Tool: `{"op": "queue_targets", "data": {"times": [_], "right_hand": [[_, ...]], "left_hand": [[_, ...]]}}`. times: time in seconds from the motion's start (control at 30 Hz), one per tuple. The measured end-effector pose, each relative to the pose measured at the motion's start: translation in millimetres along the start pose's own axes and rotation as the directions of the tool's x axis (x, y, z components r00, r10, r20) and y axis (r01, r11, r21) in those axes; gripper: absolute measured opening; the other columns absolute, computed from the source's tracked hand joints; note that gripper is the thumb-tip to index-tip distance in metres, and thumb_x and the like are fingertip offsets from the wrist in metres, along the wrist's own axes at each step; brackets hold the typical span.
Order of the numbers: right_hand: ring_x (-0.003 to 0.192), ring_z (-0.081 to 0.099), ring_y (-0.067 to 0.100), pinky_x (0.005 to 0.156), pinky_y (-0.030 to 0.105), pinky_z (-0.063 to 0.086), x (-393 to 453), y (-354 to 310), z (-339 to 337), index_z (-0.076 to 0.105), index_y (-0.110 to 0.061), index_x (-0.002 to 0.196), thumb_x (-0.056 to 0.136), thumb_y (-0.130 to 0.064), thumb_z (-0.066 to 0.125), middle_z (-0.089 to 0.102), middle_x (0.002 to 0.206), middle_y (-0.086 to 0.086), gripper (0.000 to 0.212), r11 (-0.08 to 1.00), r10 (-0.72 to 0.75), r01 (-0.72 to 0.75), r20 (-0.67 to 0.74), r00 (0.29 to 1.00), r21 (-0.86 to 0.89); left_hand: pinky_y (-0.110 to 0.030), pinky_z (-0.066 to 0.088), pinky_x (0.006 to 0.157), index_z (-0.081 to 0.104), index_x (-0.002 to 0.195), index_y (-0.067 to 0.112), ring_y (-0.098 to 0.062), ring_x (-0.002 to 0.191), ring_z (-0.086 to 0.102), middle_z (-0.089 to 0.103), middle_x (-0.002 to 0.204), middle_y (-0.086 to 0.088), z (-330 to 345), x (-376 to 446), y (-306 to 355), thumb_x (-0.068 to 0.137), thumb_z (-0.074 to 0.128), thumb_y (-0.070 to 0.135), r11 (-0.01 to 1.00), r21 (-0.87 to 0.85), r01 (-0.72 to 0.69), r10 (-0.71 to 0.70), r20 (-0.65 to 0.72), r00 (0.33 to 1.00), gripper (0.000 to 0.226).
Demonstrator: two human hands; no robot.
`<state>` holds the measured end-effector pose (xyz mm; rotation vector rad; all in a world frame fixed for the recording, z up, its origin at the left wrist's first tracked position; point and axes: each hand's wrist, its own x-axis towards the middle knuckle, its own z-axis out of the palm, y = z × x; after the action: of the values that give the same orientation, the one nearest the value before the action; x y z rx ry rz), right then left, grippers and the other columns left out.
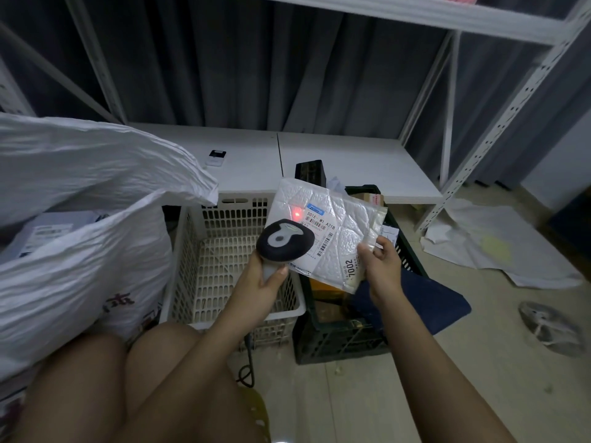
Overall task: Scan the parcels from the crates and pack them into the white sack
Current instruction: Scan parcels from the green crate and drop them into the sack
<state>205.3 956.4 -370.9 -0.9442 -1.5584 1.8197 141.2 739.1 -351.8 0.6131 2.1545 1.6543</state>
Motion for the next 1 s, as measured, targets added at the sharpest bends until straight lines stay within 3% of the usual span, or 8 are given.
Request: {"op": "queue_targets", "data": {"times": [0.3,0.5,0.6,0.73,0.83,0.93,1.0], "right_hand": [[0.090,0.068,0.020,0.085,0.044,0.055,-2,-1,-2,0.056,-0.026,0.098,0.093,-0.003,0.059,0.070,0.096,0.002,0.024,1.000,0.009,-0.009,-0.009,1.000,0.004],[0.088,0.068,0.019,0.079,0.038,0.056,-7,-12,5,0.056,-0.026,0.099,0.094,-0.006,0.059,0.071,0.097,0.004,0.020,1.000,-0.029,0.029,0.012,0.999,0.000],[0.089,0.069,0.018,0.077,0.035,0.056,-12,-33,23,0.056,-0.025,0.100,0.094,-0.008,0.059,0.072,0.097,0.003,0.019,0.994,-0.108,0.107,0.061,0.992,0.020],[0.076,0.069,0.006,0.063,0.021,0.055,-22,-79,67,0.054,-0.015,0.111,0.094,-0.007,0.059,0.071,0.096,0.001,0.019,0.969,-0.238,0.230,0.086,0.968,0.088],[0.082,0.068,0.011,0.073,0.026,0.058,-35,-115,115,0.054,-0.021,0.107,0.094,-0.007,0.059,0.070,0.096,0.001,0.020,0.948,-0.304,0.285,0.144,0.942,0.139],[0.088,0.067,0.015,0.078,0.031,0.056,-57,-138,174,0.054,-0.028,0.096,0.093,-0.006,0.060,0.069,0.097,0.000,0.024,0.924,-0.378,0.344,0.252,0.891,0.169],[0.092,0.066,0.016,0.081,0.032,0.056,-76,-144,217,0.055,-0.027,0.099,0.092,-0.006,0.061,0.067,0.101,0.001,0.023,0.914,-0.405,0.374,0.304,0.862,0.156]], "left_hand": [[-0.025,0.030,0.100,0.027,0.146,0.026,-0.012,0.130,0.040,0.043,0.142,0.007,2,0,-5,0.096,0.053,0.027,1.000,0.026,0.011,-0.011,0.009,1.000,0.056],[-0.024,0.031,0.100,0.029,0.144,0.030,-0.004,0.126,0.040,0.043,0.134,0.017,-8,3,1,0.095,0.054,0.025,0.999,-0.054,-0.005,0.004,-0.003,1.000,0.055],[-0.028,0.033,0.102,0.034,0.141,0.028,-0.008,0.126,0.043,0.048,0.131,0.015,-26,8,20,0.094,0.056,0.024,0.994,-0.096,-0.047,0.038,-0.095,0.995,0.052],[-0.027,0.034,0.104,0.039,0.132,0.027,-0.006,0.124,0.044,0.051,0.125,0.017,-69,9,54,0.093,0.057,0.020,0.983,-0.081,-0.165,0.137,-0.277,0.951,0.043],[-0.039,0.038,0.108,0.043,0.134,0.018,-0.015,0.124,0.049,0.054,0.132,0.001,-109,-1,73,0.090,0.062,0.027,0.975,-0.082,-0.207,0.155,-0.420,0.894,0.049],[-0.046,0.041,0.104,0.046,0.132,0.014,-0.024,0.117,0.056,0.061,0.124,-0.008,-147,-23,86,0.083,0.061,0.036,0.975,-0.069,-0.210,0.142,-0.535,0.833,0.056],[-0.047,0.042,0.104,0.046,0.131,0.012,-0.025,0.117,0.056,0.061,0.124,-0.010,-173,-39,88,0.088,0.064,0.028,0.971,-0.083,-0.223,0.130,-0.596,0.792,0.049]]}}
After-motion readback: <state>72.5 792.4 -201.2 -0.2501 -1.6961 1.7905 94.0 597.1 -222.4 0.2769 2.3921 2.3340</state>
